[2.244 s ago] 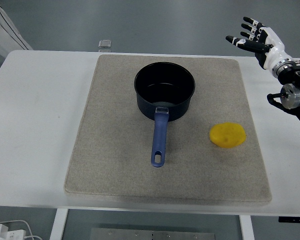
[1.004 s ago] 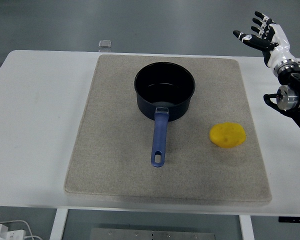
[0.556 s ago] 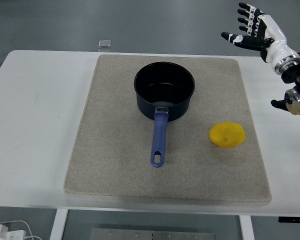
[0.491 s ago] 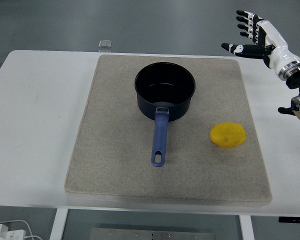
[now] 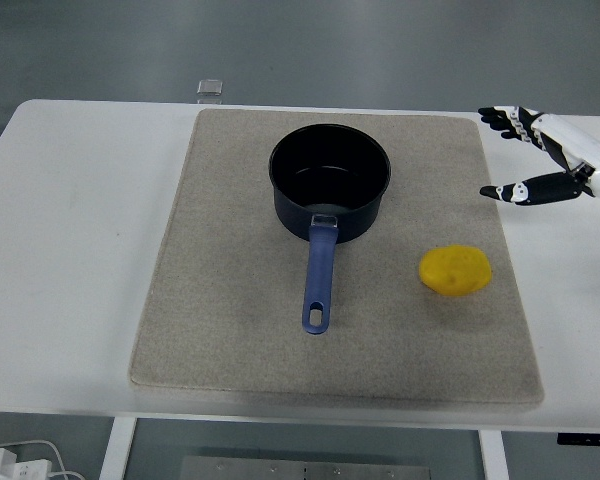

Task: Put the potato in the blue pot

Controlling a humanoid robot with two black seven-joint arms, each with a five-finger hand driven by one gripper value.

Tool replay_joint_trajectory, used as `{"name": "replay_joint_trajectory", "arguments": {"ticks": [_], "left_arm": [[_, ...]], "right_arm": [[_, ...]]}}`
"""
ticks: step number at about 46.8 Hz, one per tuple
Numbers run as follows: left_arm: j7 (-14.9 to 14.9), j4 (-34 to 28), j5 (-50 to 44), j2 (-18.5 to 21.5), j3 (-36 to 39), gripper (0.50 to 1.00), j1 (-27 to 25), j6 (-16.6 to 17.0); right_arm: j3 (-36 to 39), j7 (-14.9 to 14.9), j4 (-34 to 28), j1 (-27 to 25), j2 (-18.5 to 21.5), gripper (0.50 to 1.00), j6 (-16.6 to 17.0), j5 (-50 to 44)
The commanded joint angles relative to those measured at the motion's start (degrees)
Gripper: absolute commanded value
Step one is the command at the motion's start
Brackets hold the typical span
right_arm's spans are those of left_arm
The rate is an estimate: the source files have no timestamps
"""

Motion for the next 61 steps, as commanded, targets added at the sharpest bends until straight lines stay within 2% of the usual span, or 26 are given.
{"name": "replay_joint_trajectory", "arguments": {"ticks": [1, 10, 17, 24, 43, 51, 54, 58, 61], "left_arm": [[0.00, -0.05, 0.01, 0.00, 0.00, 1.000, 0.00, 0.00], [0.00, 0.03, 0.01, 0.00, 0.00, 1.000, 0.00, 0.00], [0.00, -0.06, 0.01, 0.00, 0.00, 1.000, 0.00, 0.00], [0.00, -0.06, 0.01, 0.00, 0.00, 1.000, 0.00, 0.00], [0.00, 0.03, 0.01, 0.00, 0.00, 1.000, 0.00, 0.00], [0.00, 0.03, 0.01, 0.00, 0.00, 1.000, 0.00, 0.00], [0.00, -0.06, 0.01, 0.00, 0.00, 1.000, 0.00, 0.00], [0.00, -0.06, 0.01, 0.00, 0.00, 1.000, 0.00, 0.00], [0.00, 0.03, 0.01, 0.00, 0.00, 1.000, 0.00, 0.00]], "right_arm": [[-1.86, 0.76, 2.65, -0.14, -2.75, 0.928, 1.04, -1.46], [-6.43, 3.75, 5.56, -1.81, -4.51, 0.897, 0.16, -4.36], [-7.05, 4.01, 5.74, -5.15, -3.28, 0.887, -3.88, -7.17], [-7.22, 3.84, 5.39, -5.77, -0.82, 0.887, -5.90, -8.14], [-7.40, 3.31, 1.87, -7.52, 4.01, 0.891, -6.96, -8.32], [-7.40, 3.40, 1.34, -7.70, 4.28, 0.883, -6.96, -8.41], [-7.40, 3.40, 1.26, -7.79, 4.28, 0.848, -6.96, -8.49], [-7.40, 3.40, 1.17, -7.96, 4.28, 0.766, -6.96, -9.63], [-7.40, 3.40, 1.17, -7.96, 4.36, 0.656, -7.04, -10.86]]}}
